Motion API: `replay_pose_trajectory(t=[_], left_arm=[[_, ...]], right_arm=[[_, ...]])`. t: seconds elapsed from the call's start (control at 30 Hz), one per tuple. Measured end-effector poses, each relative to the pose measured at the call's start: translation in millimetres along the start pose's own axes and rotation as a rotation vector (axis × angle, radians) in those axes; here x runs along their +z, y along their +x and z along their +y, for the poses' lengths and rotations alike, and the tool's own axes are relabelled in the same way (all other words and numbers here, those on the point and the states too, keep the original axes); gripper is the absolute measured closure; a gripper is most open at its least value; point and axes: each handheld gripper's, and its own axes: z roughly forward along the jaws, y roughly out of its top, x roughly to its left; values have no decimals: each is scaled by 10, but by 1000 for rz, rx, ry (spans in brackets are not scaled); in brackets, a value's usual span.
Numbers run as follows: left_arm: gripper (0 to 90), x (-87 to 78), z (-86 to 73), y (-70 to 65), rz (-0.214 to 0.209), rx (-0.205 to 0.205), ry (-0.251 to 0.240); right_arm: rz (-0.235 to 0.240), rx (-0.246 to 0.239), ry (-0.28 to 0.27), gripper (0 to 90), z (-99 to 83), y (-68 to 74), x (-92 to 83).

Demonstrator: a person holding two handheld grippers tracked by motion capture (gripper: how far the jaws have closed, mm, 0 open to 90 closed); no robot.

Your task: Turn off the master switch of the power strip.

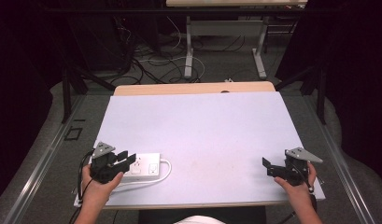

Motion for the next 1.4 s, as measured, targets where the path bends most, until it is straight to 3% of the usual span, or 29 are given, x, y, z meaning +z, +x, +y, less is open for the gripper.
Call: replay_pose_trajectory(t=[0.13, 0.43, 1.13, 1.4], left_arm=[[623, 16, 49, -45, -30, -43, 19], [697, 65, 142, -126, -41, -26, 70], [871, 243, 275, -292, -40, 10, 118], [898, 322, 277, -317, -34, 14, 140]], right_arm=[[0, -2, -1, 37, 0, 1, -2], [3, 3, 0, 39, -4, 2, 4], [9, 1, -8, 42, -10, 2, 20], [11, 2, -8, 42, -12, 2, 23]])
